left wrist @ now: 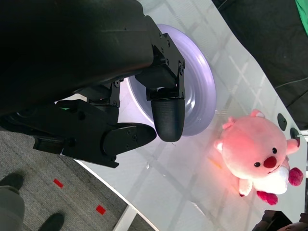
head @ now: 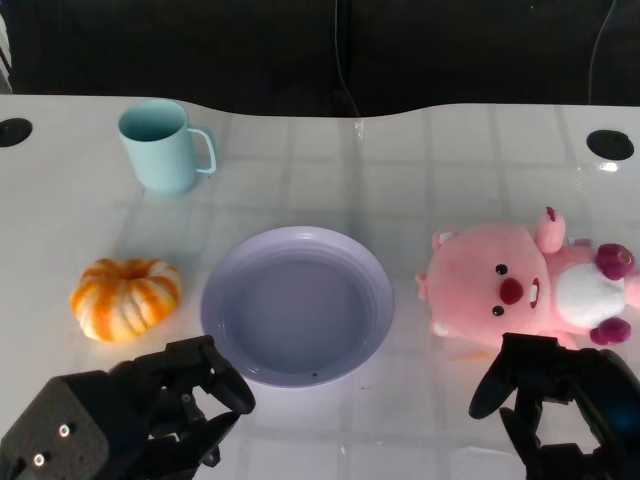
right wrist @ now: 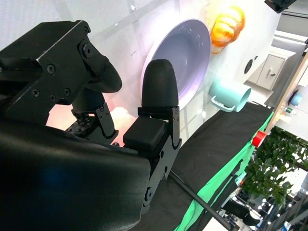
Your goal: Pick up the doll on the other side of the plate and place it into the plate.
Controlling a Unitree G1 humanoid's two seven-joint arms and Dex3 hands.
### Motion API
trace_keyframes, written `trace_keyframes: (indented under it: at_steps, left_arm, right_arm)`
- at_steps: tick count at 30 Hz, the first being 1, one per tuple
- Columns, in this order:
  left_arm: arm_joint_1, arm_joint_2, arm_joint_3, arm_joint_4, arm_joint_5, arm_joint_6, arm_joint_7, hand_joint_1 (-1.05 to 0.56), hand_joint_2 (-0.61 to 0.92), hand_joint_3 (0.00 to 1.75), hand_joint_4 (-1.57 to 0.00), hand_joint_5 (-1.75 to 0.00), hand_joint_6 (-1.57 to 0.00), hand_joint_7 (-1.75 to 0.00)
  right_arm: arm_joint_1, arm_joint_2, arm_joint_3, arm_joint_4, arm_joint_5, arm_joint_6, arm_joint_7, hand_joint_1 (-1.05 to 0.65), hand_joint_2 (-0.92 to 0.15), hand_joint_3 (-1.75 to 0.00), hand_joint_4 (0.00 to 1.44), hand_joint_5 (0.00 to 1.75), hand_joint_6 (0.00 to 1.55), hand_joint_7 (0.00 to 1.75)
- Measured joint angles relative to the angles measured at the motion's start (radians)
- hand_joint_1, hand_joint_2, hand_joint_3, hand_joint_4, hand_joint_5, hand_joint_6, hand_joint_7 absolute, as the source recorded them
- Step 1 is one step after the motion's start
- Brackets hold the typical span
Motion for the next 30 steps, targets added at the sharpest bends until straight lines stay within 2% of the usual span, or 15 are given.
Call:
trace_keyframes:
  at_steps: [8,16,25,30]
  left_arm:
    - [0.000,0.005,0.001,0.000,0.003,0.006,0.000,-0.14,0.90,0.57,-0.57,-1.65,-0.54,-1.41]
    - [-0.004,0.005,0.001,0.000,0.001,0.017,0.000,-0.12,0.90,0.56,-0.56,-1.66,-0.57,-1.37]
    - [-0.009,0.005,0.001,0.001,0.001,0.015,-0.003,-0.14,0.91,0.54,-0.57,-1.64,-0.57,-1.39]
    - [-0.009,0.005,-0.002,-0.002,0.001,0.016,-0.003,-0.14,0.91,0.53,-0.56,-1.64,-0.54,-1.43]
  right_arm:
    - [0.000,0.000,0.000,0.000,-0.001,-0.001,0.000,0.16,-0.41,-1.28,0.80,1.69,0.80,1.29]
    - [-0.004,0.000,0.000,0.000,-0.006,-0.009,-0.006,0.17,-0.38,-1.32,0.80,1.69,0.81,1.29]
    - [0.007,0.000,0.000,-0.005,-0.015,-0.008,-0.011,0.17,-0.41,-1.28,0.79,1.69,0.80,1.29]
    - [0.009,0.000,-0.004,-0.018,0.002,0.001,-0.009,0.12,-0.49,-1.06,0.73,1.42,0.73,1.12]
